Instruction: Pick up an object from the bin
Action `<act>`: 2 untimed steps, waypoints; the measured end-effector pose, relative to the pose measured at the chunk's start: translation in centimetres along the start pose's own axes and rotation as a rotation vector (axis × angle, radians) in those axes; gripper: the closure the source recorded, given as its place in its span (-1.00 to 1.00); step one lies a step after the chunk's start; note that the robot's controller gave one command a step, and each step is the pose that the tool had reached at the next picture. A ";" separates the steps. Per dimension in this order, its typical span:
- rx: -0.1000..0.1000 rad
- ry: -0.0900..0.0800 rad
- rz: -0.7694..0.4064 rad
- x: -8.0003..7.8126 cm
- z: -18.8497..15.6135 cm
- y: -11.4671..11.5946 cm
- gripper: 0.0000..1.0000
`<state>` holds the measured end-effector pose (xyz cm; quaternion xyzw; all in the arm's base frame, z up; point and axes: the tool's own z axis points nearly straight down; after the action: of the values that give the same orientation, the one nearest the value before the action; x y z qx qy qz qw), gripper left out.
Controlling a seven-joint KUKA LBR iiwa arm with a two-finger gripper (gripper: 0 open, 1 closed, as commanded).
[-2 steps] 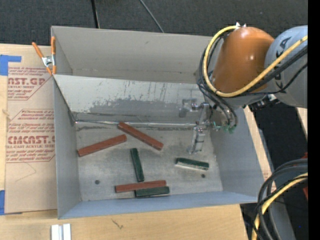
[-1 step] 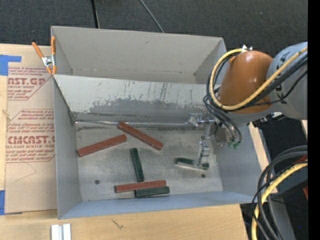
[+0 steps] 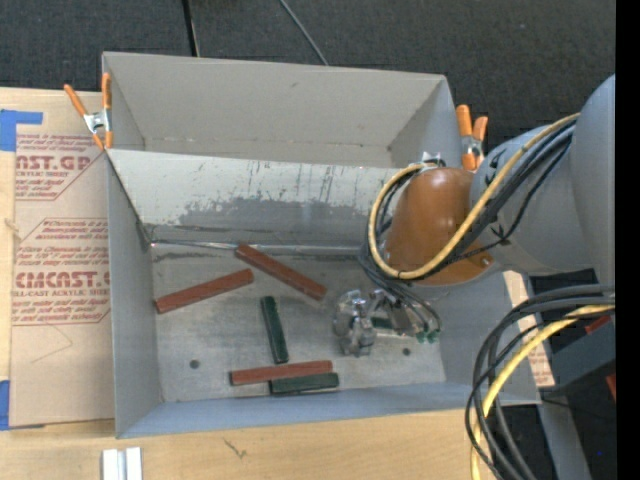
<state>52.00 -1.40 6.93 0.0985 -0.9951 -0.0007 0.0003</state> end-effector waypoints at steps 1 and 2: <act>0.001 -0.001 0.000 0.0 0.0 0.0 -1.00; 0.001 0.000 0.000 0.0 0.0 0.0 -1.00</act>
Offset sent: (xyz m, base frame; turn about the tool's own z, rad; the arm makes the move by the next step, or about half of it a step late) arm 0.0000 0.0000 0.0000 0.0000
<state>52.02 -1.42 6.94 0.0986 -0.9951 -0.0004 0.0000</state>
